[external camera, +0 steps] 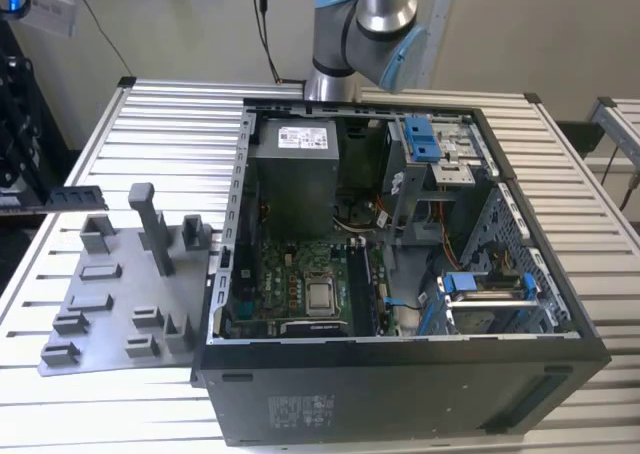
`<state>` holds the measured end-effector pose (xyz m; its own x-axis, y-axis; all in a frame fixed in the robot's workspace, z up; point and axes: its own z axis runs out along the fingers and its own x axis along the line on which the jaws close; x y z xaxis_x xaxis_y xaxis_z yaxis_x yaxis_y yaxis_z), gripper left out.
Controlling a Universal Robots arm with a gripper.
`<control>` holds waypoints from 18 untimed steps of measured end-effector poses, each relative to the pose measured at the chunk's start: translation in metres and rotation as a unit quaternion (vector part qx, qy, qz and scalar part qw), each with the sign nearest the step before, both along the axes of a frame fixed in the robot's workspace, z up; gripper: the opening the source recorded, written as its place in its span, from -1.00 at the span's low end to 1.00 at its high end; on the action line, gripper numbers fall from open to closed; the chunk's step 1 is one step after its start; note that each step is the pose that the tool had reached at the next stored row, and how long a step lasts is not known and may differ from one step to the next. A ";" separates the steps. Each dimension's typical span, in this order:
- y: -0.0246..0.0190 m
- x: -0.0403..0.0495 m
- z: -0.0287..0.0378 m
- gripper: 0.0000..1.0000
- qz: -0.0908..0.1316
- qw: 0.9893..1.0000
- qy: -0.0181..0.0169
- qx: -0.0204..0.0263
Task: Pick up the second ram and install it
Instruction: 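Pick up the second ram and move it above second insertion slot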
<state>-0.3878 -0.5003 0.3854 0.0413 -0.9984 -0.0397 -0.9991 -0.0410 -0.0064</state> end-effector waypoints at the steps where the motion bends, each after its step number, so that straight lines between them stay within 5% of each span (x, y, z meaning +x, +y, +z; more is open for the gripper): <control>1: 0.0000 0.0000 0.0013 -0.72 0.000 1.000 0.000 0.000; 18: 0.0000 0.0000 0.0238 -0.72 0.000 1.000 0.000 0.000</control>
